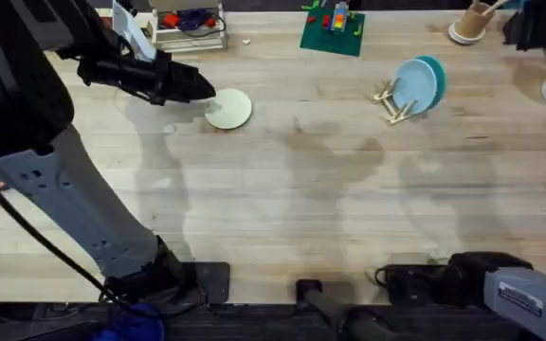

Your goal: Pick up the plates from the table one by one and place each into a slot on the dish rack.

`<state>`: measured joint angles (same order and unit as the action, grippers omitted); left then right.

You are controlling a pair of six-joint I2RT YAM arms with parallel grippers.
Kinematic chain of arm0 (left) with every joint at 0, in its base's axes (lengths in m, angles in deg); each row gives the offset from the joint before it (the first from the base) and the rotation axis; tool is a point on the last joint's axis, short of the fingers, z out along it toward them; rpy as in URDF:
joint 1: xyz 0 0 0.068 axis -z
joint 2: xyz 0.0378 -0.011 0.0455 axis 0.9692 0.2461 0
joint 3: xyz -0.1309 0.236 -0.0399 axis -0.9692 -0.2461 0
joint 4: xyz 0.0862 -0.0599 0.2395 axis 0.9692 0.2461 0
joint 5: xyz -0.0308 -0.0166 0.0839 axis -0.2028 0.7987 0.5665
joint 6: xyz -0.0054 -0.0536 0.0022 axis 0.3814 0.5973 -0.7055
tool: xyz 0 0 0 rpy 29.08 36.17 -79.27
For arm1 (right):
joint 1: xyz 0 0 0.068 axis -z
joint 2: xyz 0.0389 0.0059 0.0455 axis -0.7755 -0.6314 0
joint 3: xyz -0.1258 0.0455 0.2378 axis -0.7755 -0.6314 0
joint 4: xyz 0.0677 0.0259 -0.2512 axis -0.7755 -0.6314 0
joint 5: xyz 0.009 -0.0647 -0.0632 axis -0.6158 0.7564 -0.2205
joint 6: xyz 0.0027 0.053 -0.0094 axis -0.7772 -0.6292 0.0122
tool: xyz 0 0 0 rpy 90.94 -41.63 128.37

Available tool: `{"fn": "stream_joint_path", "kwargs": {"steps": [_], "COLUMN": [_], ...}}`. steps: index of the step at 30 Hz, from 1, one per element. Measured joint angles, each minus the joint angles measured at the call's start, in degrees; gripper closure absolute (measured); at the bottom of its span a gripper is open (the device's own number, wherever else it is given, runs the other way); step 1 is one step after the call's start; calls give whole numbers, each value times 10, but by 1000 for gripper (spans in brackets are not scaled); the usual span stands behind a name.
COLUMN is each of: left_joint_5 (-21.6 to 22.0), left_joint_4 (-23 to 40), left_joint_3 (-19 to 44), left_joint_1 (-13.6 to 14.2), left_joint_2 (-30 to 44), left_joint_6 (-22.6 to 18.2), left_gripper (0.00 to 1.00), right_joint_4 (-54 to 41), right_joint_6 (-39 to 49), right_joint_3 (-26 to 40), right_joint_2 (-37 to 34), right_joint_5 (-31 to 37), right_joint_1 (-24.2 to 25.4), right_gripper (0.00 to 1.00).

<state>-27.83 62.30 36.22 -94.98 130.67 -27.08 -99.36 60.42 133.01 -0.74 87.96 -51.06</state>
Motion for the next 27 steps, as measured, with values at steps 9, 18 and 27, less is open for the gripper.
{"fn": "stream_joint_path", "kwargs": {"steps": [9, 18, 27], "left_joint_5": [0, 0, -28], "left_joint_4": [-29, -52, -53], "left_joint_3": [-13, -14, -14], "left_joint_1": [0, -1, -4], "left_joint_2": [3, 61, 77], "left_joint_6": [11, 35, 38], "left_gripper": [958, 959, 959], "right_joint_4": [0, 0, 0], "right_joint_6": [0, 0, 0], "right_joint_3": [0, 0, 0], "right_joint_2": [0, 0, 0], "right_joint_5": [0, 0, 0], "right_joint_1": [0, 0, 0], "right_gripper": [8, 7, 7]}}
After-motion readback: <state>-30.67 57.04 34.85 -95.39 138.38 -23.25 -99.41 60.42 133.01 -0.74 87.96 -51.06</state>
